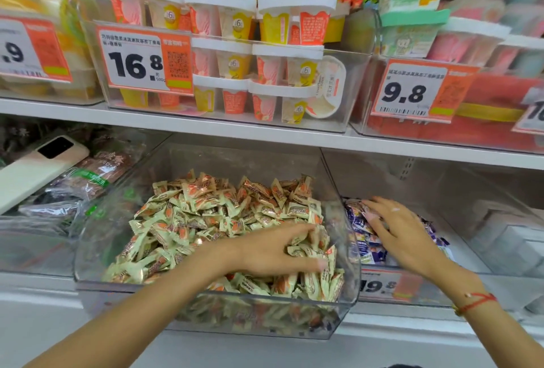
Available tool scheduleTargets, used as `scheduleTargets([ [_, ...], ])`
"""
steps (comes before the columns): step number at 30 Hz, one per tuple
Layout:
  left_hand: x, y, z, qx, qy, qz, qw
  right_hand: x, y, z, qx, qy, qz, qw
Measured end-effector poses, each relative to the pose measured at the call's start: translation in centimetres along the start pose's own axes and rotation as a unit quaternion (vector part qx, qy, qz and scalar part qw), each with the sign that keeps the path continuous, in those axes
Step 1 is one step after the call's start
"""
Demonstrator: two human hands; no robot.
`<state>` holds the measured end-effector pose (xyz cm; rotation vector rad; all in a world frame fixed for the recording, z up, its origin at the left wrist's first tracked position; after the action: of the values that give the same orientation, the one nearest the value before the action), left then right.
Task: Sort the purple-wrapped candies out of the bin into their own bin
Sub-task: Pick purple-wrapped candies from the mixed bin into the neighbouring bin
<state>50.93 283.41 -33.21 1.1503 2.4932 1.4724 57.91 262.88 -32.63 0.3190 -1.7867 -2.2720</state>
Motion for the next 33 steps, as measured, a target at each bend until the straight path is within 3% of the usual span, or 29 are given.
scheduleTargets([
  [4,-1.6,-0.6,0.5,0.025,-0.017,0.013,0.999,1.2,3.5,4.0,-0.046,0.072,-0.116,0.990],
  [8,-1.4,1.2,0.9,0.032,-0.069,-0.015,0.997,2.0,5.2,10.0,-0.078,0.165,-0.135,0.974],
  [10,-0.5,2.7,2.5,0.003,-0.050,-0.062,0.997,2.3,5.6,12.2,-0.073,0.201,-0.133,0.968],
  [12,1.7,5.2,4.9,-0.047,-0.009,-0.143,0.989,2.0,5.4,13.6,-0.060,0.219,-0.103,0.968],
  [15,6.4,8.8,9.0,-0.161,0.094,-0.249,0.950,0.9,3.7,14.7,0.000,0.226,0.005,0.974],
  [18,9.3,10.3,12.3,-0.221,0.229,-0.252,0.914,-0.2,1.3,16.0,0.079,0.225,0.126,0.963],
  [20,9.8,10.7,11.7,-0.300,0.275,-0.246,0.879,-0.7,0.3,16.8,0.093,0.239,0.173,0.951],
  [21,9.5,10.6,10.5,-0.317,0.249,-0.261,0.877,-0.9,-0.3,17.0,0.102,0.246,0.200,0.943],
  [23,7.7,9.1,7.6,-0.277,0.133,-0.248,0.919,-1.3,-2.2,17.0,0.137,0.252,0.265,0.920],
  [25,4.5,5.6,5.9,-0.244,0.051,-0.111,0.962,-1.8,-4.6,17.0,0.218,0.257,0.311,0.888],
  [27,2.6,2.5,6.7,-0.284,0.065,0.004,0.957,-2.6,-6.5,17.4,0.288,0.261,0.330,0.860],
  [29,2.6,3.1,8.0,-0.299,0.076,-0.031,0.951,-3.5,-7.1,18.1,0.281,0.259,0.342,0.858],
  [33,5.1,6.1,10.6,-0.289,0.097,-0.122,0.944,-6.0,-5.9,19.0,0.225,0.239,0.313,0.891],
])
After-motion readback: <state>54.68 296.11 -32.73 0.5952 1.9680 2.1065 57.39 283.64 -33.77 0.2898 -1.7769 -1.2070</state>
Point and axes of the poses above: each hand's wrist, its own x-axis away from the middle knuckle, its own y-axis out of the back of the hand, z = x × y, the point moved 8 cm from there along -x, towards the middle knuckle, and after that the axes turned 12 degrees about z, right-handed, at the moved point
